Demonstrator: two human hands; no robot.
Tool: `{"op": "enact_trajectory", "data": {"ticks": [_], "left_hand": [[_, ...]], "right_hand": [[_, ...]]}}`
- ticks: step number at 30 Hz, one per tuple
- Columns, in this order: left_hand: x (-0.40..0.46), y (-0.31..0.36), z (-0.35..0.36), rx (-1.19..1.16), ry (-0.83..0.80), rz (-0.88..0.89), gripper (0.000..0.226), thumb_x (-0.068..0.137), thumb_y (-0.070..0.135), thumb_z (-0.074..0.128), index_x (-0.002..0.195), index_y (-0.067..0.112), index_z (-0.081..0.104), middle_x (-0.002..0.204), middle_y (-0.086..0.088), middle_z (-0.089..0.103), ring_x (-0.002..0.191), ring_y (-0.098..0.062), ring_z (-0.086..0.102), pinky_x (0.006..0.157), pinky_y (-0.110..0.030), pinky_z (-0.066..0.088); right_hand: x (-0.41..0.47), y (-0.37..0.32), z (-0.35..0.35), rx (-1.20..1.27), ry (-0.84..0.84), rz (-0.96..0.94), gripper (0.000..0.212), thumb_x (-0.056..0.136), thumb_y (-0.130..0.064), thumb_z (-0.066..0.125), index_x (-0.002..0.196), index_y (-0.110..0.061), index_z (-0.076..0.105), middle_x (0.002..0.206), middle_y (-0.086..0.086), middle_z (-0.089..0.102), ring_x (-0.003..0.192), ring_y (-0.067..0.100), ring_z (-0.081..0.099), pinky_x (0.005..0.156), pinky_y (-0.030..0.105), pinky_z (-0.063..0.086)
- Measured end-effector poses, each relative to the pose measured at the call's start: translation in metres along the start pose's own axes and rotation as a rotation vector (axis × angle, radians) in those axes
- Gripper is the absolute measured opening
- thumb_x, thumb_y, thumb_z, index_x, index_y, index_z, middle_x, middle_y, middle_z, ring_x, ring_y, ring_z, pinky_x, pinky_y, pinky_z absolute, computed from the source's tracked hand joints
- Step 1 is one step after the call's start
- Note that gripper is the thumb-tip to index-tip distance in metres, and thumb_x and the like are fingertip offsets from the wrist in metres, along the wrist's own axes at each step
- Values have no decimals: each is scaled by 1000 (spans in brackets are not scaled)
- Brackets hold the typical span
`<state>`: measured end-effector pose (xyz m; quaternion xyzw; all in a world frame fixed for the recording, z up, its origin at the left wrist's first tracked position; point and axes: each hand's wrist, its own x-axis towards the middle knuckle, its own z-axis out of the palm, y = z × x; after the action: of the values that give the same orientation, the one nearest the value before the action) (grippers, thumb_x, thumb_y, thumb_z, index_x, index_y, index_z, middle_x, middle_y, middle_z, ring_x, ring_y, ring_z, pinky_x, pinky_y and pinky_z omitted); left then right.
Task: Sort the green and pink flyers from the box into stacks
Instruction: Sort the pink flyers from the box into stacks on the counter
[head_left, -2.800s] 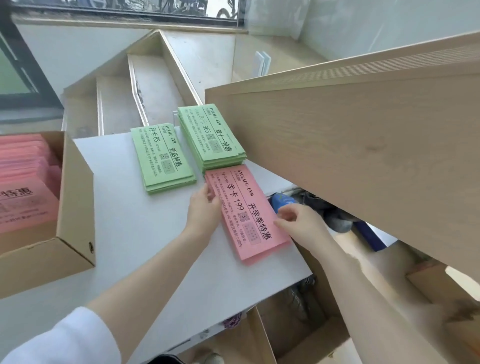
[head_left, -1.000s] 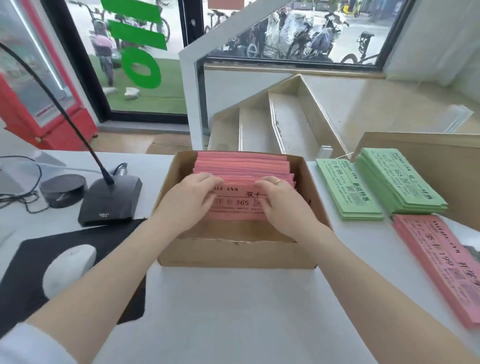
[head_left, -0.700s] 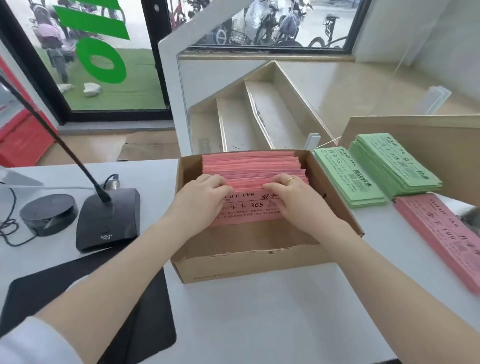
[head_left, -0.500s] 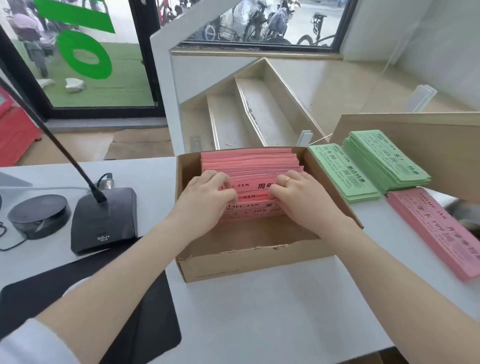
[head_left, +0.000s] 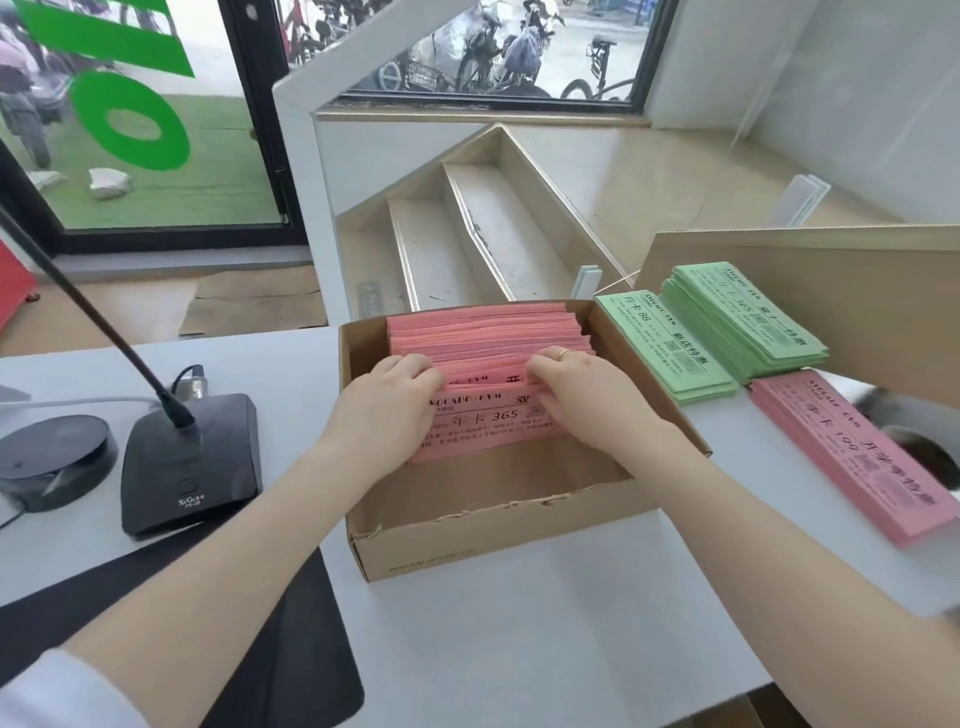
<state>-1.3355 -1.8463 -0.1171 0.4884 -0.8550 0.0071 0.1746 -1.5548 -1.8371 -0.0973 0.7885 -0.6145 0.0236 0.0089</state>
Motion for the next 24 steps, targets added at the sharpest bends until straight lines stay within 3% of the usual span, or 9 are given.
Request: {"op": "enact_trajectory", "data": {"ticks": [3,5,7,9,11,15,18,20,24], "left_hand": [[2,3,0,75,-130,-52,23,89,26,55,102,8,63,137,-6,46,126,-25,39,83,-38,48],[3,4,-1,112,-166,-23,24,87,28,58,101,9,64,142,-9,40,129,-29,35,87,-38,45],[2,4,-2,88,-60,42,16,75,17,73,87,7,70,133,-19,49,119,-39,46,82,-43,48],[3,1,-2,53,39,56,21,55,7,83,70,8,69,112,-21,60,99,-42,57,73,-46,50],[2,0,-2,15,92,104,26,51,7,86,69,10,68,99,-17,61,88,-38,58,69,-44,50],[0,2,2,24,122,284,34,56,10,85,88,13,72,108,-14,61,103,-31,46,78,-47,48],[1,3,-1,-8,154,319,22,63,10,82,82,12,70,106,-10,64,106,-26,42,81,-48,48],[-2,8,-9,-143,147,282,14,73,11,76,84,11,67,95,-4,67,96,-25,55,79,-40,50],[-16,36,-28,-505,155,-16,13,80,20,71,91,16,65,87,4,68,76,-10,61,73,-19,50]], "right_hand": [[-7,1,-3,30,-67,-7,10,87,-13,54,83,-15,46,134,-2,48,105,25,55,73,30,47],[-8,1,-1,60,-55,11,12,87,-10,52,86,-16,42,127,-1,52,101,27,55,70,31,44],[-8,3,3,90,-12,46,16,86,-5,47,97,-16,43,118,0,53,89,31,56,65,35,44],[-8,3,6,74,-11,45,26,85,-3,47,107,-17,48,129,0,45,82,33,57,61,35,45],[-8,3,7,18,-32,25,21,87,-7,50,104,-17,58,138,1,34,85,31,57,59,33,45],[-5,8,8,-3,-24,7,17,90,-13,53,98,-16,67,143,1,31,118,23,42,61,30,44],[-12,12,5,83,123,-19,13,90,-15,55,95,-15,67,141,1,38,119,23,43,62,30,42],[-20,14,-2,153,254,-41,13,89,-15,57,95,-14,68,127,3,51,105,27,54,62,29,37],[-44,23,-27,213,387,-32,17,90,-18,56,104,-16,66,110,-1,64,89,28,61,62,27,32]]}}
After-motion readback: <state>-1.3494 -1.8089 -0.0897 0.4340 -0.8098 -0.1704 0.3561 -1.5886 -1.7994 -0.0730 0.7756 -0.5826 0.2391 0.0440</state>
